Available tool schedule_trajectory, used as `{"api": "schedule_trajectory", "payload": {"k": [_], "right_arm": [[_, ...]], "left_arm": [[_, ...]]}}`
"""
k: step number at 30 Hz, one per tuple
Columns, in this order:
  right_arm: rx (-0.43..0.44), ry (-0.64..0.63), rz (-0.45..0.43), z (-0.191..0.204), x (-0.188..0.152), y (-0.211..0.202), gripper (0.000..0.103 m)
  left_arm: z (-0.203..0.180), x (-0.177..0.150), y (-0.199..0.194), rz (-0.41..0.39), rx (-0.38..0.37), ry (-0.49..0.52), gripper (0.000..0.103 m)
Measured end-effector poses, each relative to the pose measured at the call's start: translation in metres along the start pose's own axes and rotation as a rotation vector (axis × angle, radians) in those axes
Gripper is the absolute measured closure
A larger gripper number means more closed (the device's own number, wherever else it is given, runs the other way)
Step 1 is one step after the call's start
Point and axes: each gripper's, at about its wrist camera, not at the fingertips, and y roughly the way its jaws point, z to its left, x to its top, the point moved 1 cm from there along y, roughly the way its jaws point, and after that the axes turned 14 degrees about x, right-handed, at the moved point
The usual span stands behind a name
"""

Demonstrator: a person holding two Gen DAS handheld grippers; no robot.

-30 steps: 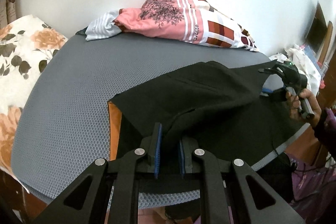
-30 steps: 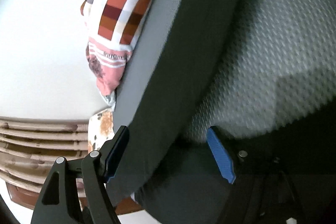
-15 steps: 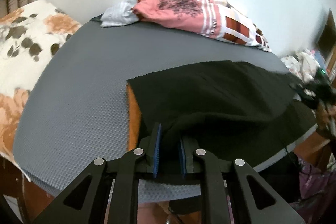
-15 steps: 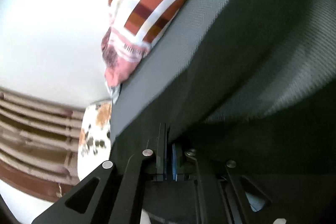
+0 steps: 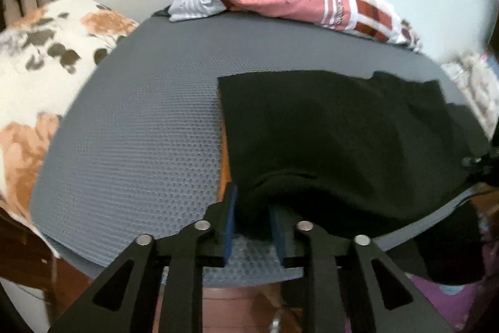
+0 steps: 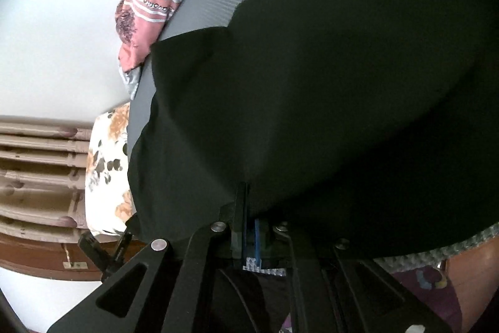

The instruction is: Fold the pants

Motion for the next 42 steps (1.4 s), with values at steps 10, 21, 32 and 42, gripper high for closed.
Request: {"api": "schedule_trajectory", "payload": {"k": [10,21,32,42], "right_arm": [[0.023,-0.015,0.002,0.005,-0.002,0.000,0.098],[0.083,0.014,-0.020,-0.015,-0.002,0.001,0.099],[0.147,-0.094,-0.087,-0.020,0.016,-0.038,0.084],[0.294,0.096,-0.493,-0.122,0.136,-0.175,0.081]], "left_arm": [[0.056,0.016,-0.061,-0.168,0.299,-0.166,0.035],[-0.145,0.059,-0.053,-0.110,-0.233,0.134,0.039],[-0.187,0.026,0.009,0.005,-0.210,0.218,0.048],[-0.187,0.024,0.008,-0.017,-0.195,0.210,0.048]]}}
